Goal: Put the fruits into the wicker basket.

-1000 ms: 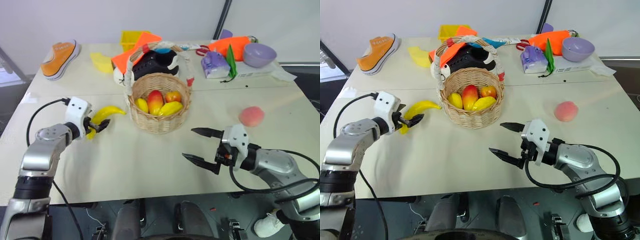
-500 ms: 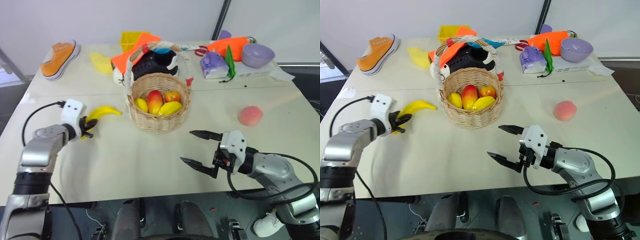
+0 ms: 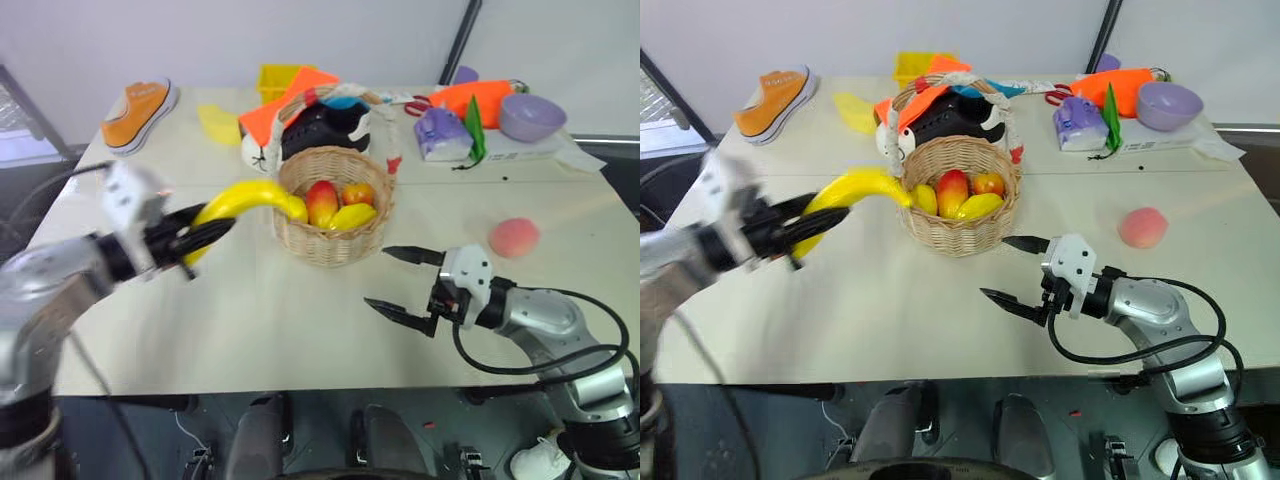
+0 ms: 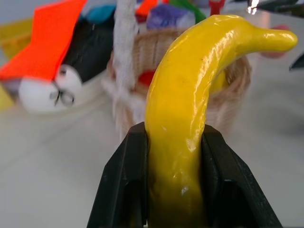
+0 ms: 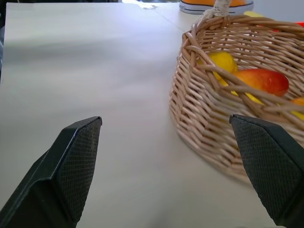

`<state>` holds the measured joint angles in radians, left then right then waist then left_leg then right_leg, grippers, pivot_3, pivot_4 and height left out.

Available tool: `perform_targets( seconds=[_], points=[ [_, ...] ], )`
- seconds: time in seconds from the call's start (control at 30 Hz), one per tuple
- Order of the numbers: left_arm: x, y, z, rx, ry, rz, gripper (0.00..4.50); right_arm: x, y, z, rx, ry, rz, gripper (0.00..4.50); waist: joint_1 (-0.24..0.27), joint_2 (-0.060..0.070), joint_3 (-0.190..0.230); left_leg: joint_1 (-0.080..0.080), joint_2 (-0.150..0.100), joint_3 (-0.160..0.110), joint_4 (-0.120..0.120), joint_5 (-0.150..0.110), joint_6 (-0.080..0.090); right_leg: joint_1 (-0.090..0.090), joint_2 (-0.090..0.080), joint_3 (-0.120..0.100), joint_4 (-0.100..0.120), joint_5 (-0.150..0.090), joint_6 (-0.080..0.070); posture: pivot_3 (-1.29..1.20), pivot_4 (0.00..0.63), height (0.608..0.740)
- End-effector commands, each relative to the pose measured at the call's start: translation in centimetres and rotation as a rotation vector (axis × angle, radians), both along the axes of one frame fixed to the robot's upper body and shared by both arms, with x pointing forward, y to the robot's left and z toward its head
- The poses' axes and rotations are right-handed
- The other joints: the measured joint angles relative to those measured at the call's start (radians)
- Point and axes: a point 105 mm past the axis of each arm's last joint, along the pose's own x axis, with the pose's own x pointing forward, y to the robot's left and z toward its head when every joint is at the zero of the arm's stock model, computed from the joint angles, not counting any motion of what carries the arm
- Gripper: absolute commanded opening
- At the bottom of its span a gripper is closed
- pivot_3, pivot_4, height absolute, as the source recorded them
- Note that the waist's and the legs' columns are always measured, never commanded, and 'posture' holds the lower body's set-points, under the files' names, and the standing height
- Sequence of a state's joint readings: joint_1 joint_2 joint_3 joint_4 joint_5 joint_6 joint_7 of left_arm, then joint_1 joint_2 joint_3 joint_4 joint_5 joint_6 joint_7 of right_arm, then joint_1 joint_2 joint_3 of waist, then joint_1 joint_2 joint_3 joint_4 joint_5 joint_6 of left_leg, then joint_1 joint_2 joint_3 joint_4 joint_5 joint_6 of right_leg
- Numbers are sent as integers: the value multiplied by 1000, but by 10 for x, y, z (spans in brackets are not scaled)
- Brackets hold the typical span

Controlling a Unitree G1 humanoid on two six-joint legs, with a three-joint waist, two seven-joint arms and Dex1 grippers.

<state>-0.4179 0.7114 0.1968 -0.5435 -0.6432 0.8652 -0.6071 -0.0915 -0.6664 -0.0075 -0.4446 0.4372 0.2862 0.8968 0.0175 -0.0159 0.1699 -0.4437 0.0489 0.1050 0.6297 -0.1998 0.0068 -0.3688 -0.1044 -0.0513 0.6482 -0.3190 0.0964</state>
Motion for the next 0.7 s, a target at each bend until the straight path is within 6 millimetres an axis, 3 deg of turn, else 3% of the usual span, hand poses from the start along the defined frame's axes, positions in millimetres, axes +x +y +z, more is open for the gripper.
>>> perform_targets(
  seconds=[0.03,0.2,0.33,0.47,0.57,0.63,0.7],
  points=[
    [22,-35,7,69,-68,8,817,-1,2,8,9,-36,8,4500,-4,0,0,0,0,0,1,1,3,3,1,0,0,0,1,0,150,733],
    [61,-67,12,136,-73,47,817,-2,1,10,14,-43,-28,4500,-10,0,0,-1,1,2,0,1,5,-1,8,-1,1,2,7,0,150,733],
    [69,-84,8,159,-48,2,817,1,-3,11,15,-49,-76,4500,-7,-1,0,-1,1,2,0,2,4,-2,10,-1,3,2,8,0,150,733],
    [69,-88,7,129,-53,-12,2698,11,-22,7,-17,-37,-191,4500,-6,-1,1,-1,1,2,1,2,4,-2,10,-1,3,2,8,0,150,733],
    [68,-80,18,86,-113,-7,4160,24,-47,7,-37,-60,-320,4500,-5,-1,1,-1,2,2,2,2,4,-1,9,-1,3,2,8,0,150,733],
    [54,-71,30,4,-181,-52,4160,41,-85,10,-7,-67,-506,4500,-6,-1,0,-1,2,2,2,2,4,-1,8,-1,3,2,8,0,150,733],
    [44,-60,26,-11,-204,-65,4160,51,-123,14,55,-62,-675,4500,-9,-1,0,-1,2,2,1,3,3,-1,8,-1,4,2,8,0,150,733]
  ],
)
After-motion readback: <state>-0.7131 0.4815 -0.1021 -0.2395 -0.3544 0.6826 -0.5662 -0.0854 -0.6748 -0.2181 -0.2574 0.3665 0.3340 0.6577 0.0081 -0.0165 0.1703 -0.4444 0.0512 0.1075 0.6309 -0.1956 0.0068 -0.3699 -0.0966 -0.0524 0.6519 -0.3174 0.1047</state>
